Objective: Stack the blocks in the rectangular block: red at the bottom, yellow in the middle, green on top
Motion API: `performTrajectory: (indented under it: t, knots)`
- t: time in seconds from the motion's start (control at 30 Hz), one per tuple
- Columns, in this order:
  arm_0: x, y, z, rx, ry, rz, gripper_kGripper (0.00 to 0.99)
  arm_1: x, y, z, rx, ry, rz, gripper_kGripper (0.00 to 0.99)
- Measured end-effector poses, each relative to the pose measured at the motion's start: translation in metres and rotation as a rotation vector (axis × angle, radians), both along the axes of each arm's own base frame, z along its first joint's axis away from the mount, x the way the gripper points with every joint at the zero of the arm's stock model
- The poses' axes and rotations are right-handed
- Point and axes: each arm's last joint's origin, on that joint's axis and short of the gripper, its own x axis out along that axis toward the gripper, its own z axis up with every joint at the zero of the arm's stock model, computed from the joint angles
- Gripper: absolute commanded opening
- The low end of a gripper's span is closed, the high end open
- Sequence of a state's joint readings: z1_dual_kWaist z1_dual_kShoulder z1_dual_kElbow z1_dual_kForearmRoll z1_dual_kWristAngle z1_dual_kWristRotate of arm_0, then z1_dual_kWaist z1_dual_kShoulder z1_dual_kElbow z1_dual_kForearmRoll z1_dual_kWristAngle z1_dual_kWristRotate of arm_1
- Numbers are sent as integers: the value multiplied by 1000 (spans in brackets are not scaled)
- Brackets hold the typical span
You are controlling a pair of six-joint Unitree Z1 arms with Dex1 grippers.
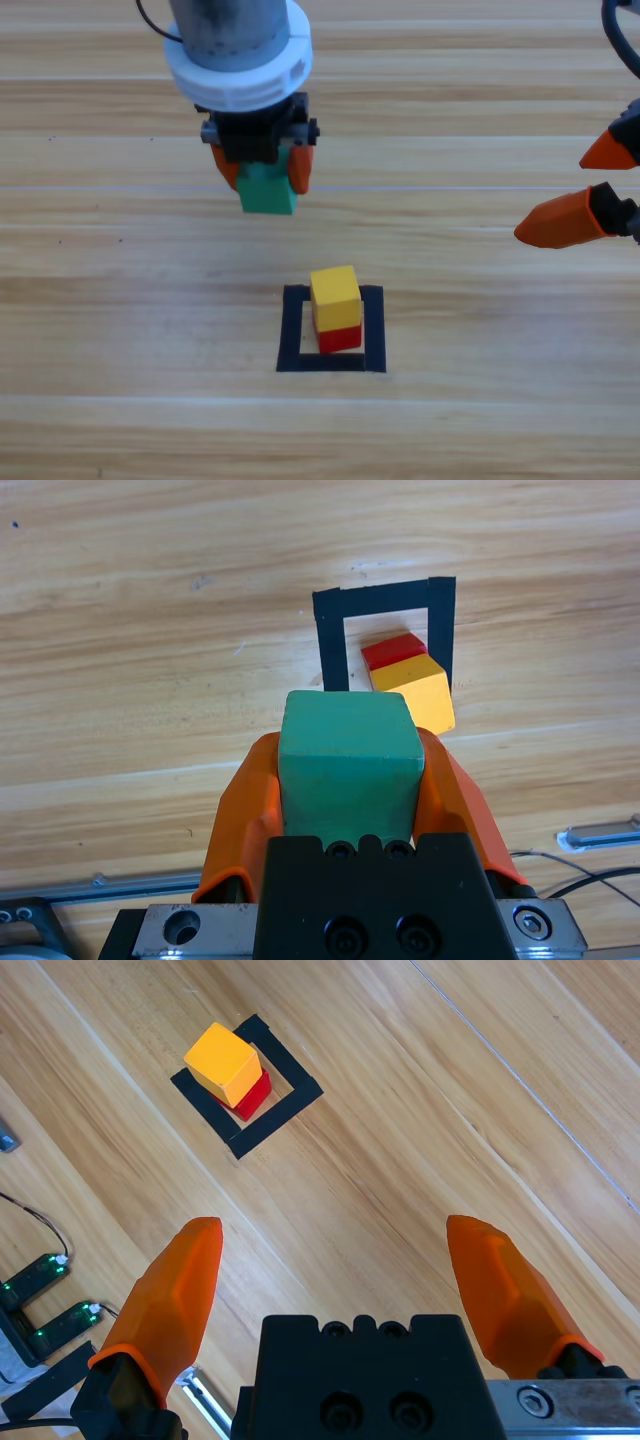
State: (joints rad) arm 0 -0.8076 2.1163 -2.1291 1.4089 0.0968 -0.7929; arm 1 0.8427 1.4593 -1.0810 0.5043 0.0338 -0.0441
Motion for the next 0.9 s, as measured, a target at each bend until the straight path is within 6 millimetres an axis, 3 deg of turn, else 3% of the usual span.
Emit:
performTrajectory:
  t: [0.4, 0.9]
  knots:
    - [4, -13, -26, 20, 64, 57, 0, 0, 0, 0, 0, 1, -1, 990]
    - [-12, -39, -42, 33, 92, 77, 0, 1, 1, -2, -4, 8, -2, 990]
